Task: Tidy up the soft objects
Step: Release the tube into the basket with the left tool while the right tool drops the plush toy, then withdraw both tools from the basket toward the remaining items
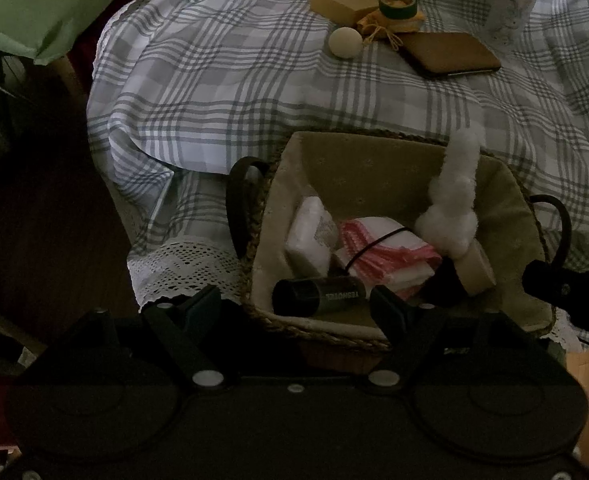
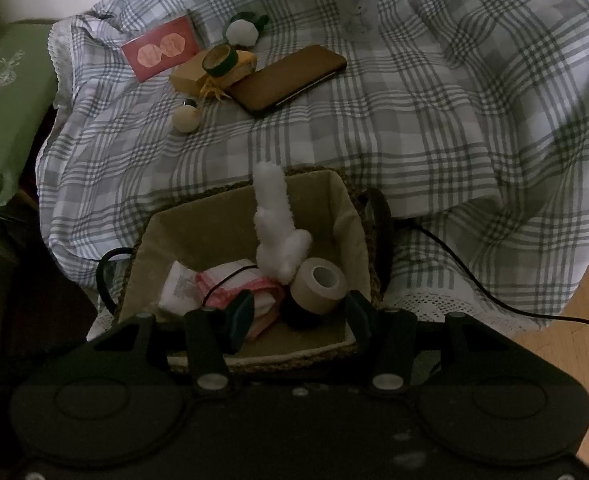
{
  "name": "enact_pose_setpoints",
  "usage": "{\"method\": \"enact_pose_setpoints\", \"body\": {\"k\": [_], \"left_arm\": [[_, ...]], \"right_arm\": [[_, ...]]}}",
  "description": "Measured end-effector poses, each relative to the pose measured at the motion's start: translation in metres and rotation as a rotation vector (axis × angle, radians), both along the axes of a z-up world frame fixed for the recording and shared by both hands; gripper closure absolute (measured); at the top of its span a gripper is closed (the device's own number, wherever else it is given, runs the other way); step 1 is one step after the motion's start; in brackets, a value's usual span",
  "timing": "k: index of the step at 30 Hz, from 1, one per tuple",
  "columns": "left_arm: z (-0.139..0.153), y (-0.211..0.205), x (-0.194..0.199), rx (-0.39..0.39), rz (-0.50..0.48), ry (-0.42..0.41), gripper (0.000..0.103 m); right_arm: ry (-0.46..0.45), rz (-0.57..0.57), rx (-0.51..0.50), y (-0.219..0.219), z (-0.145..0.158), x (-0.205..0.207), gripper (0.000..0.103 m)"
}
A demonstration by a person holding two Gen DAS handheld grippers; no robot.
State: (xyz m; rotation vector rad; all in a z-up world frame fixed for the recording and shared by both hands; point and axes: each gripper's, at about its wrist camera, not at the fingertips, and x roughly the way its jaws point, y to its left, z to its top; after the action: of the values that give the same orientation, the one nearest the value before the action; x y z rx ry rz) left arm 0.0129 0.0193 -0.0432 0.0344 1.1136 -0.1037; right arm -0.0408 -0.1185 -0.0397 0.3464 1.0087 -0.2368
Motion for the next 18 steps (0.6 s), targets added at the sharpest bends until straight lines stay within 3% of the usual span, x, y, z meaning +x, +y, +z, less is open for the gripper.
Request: {"method": "enact_pose_setpoints", "body": {"k": [18], "left_arm": [[0.002,0.003,0.027,0.031,0.008,0.038,0.025]], "right_arm": [[0.073,0.015,0.070,-0.010,-0.011,0.029,0.050]]}}
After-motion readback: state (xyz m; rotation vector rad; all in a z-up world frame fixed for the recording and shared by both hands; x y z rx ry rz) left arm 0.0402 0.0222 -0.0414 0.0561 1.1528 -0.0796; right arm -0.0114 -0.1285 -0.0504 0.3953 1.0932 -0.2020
